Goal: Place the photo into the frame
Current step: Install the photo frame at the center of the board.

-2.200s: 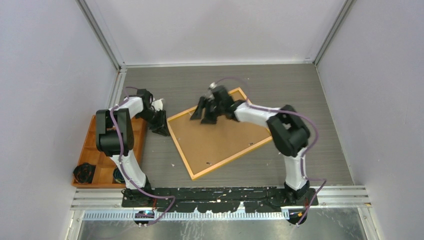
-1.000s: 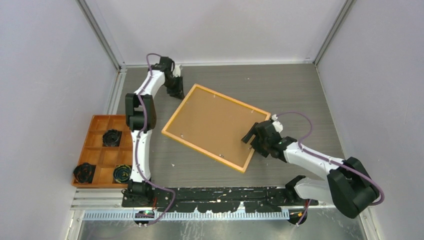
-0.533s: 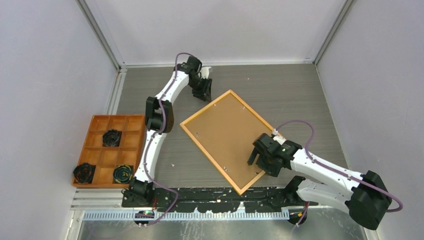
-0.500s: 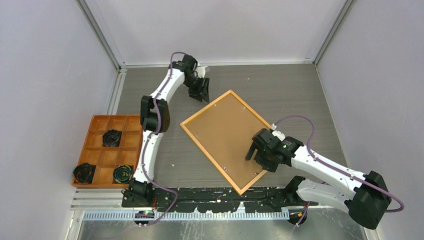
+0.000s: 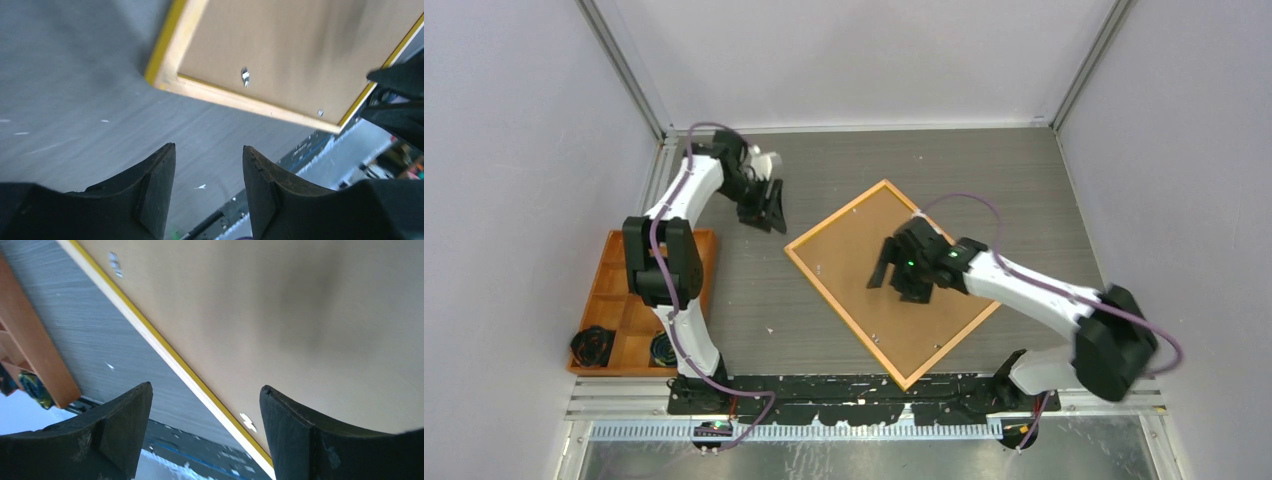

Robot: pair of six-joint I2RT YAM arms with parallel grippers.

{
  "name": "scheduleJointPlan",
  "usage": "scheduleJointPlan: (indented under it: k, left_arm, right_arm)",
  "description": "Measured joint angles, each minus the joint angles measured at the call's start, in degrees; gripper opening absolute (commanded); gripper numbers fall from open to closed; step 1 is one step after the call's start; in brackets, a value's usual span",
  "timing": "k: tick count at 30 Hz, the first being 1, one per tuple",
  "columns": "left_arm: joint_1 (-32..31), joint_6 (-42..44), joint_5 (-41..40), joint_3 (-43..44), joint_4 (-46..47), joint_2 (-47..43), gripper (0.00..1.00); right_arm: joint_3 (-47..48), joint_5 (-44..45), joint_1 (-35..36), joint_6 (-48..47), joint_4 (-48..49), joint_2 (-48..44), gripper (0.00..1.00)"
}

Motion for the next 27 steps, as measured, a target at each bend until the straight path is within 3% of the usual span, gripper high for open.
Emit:
scheduleJointPlan:
  k: [4,6,13,27]
  left_arm:
    - [-1.88,-0.61,1.55,-11.13,1.66,0.33,0.52]
    - [-1.95,-1.92,2.95,-13.18,2.54,0.35,0.61]
    - [-1.55,-8.57,7.21,-15.65,10.95,1.75,0.59]
    - [-1.81,-14.58,6.29,-14.84,17.07,7.43,0.42]
  right_arm:
    - [6.54,-5.9,-0.02,-2.6,11.15,14.4,0.8]
    - [10.23,-8.33,-0.02,-3.54,14.4,19.56,0.79]
    - [20.92,-15.21,-0.02,-4.46,24.02,32.94,0.72]
    - [23.93,-18.84,-0.13,-4.92,25.66,38.36,0.62]
